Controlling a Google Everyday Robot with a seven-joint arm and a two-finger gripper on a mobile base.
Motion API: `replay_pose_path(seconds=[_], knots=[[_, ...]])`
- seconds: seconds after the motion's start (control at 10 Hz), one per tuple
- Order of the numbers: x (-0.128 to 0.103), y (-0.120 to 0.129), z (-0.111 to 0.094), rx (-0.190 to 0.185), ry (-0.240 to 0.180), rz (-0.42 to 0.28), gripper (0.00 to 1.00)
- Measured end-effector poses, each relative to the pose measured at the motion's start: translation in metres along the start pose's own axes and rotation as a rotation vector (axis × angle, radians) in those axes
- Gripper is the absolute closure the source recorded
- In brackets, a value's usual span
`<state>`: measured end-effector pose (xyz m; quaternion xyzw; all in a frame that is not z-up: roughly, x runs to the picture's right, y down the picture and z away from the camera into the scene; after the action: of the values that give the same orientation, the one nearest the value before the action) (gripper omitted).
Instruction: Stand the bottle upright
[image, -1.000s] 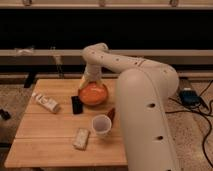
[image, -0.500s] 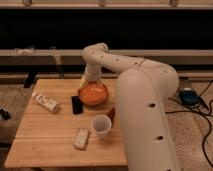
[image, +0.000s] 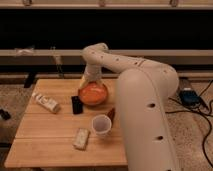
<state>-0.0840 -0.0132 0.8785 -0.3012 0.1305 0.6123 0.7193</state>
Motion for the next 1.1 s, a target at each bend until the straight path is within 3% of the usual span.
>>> replay_pose_path(seconds=[0.2,0.4,0.6,0.8,1.1], knots=[[-0.004,-0.001,-0.001,-0.004,0.008,-0.017,0.2],[-0.015,0.011,-0.006,0.001,0.019,-0.084,0.2],[-0.031,0.052,-0.009,0.02,0.033,-0.204,0.2],[-0.042,0.115,-0.003,0.049,0.047,-0.343,0.2],[-0.026,0.189,0.013,0.117,0.059,-0.502,0.2]])
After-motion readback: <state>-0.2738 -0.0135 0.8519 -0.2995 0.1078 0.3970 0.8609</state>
